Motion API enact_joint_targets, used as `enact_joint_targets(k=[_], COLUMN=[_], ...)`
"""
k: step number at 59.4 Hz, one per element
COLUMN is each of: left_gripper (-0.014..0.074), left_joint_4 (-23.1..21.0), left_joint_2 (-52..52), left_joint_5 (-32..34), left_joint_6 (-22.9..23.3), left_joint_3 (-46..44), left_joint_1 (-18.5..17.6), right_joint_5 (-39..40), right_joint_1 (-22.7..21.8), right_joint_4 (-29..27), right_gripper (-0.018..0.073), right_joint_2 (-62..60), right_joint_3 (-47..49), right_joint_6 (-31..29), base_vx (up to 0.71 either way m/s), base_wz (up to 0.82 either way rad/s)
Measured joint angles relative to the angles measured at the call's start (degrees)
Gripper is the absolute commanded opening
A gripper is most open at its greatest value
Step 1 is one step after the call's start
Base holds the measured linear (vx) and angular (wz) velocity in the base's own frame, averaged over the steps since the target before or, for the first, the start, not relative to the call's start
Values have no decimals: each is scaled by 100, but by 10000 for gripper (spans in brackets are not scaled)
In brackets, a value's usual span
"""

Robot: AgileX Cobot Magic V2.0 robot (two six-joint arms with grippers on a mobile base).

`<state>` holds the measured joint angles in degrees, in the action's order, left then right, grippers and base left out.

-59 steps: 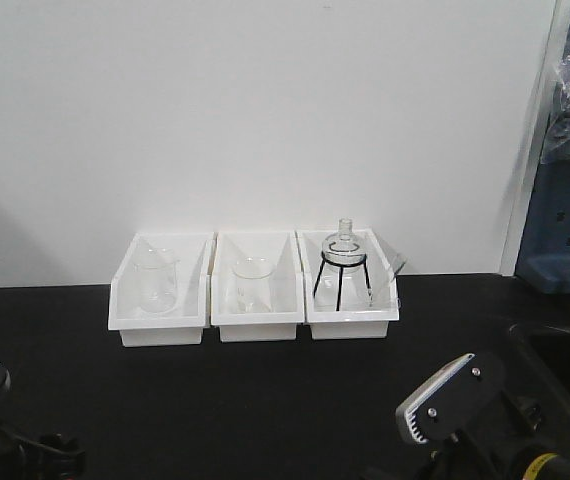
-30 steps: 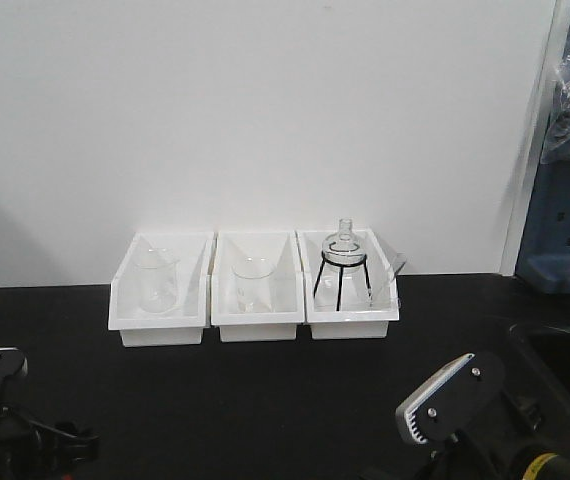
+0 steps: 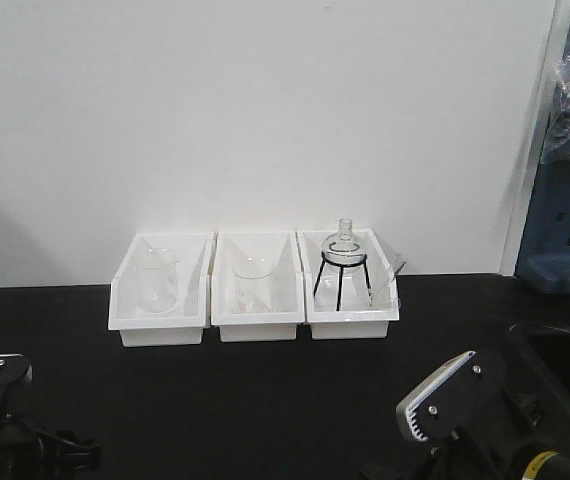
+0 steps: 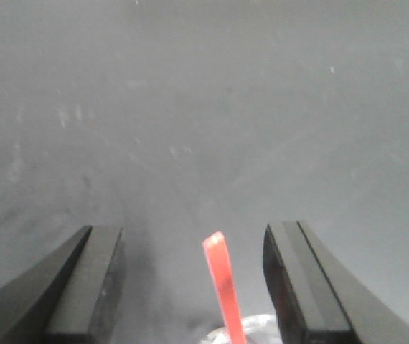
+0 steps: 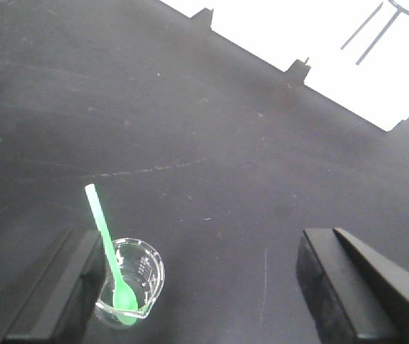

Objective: Sort red and green spoons into left cabinet
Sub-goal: 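Lower the left gripper onto the red spoon handle and close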

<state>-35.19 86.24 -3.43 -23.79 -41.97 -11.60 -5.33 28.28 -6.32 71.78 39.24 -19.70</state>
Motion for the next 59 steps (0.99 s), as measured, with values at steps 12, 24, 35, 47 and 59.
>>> enact_joint_targets(k=[12, 24, 35, 47, 59], left_gripper=[512, 415, 105, -7, -6], left_joint_4=[0, 0, 0, 0, 0], left_joint_2=[174, 197, 197, 197, 197], left_joint_5=[-18, -29, -34, -14, -3], left_joint_6=[0, 0, 0, 3, 3], left_joint_3=[0, 0, 0, -11, -11], left_joint_1=[0, 0, 0, 0, 0], right_joint_5=[6, 12, 12, 16, -20], right_joint_1=[0, 0, 0, 0, 0], right_joint_4=[0, 0, 0, 0, 0], right_gripper=[588, 588, 585, 575, 566], right_joint_2=[0, 0, 0, 0, 0], right_joint_3=[0, 0, 0, 0, 0], right_joint_6=[0, 0, 0, 0, 0], base_vx=[0, 0, 0, 0, 0], base_wz=[0, 0, 0, 0, 0])
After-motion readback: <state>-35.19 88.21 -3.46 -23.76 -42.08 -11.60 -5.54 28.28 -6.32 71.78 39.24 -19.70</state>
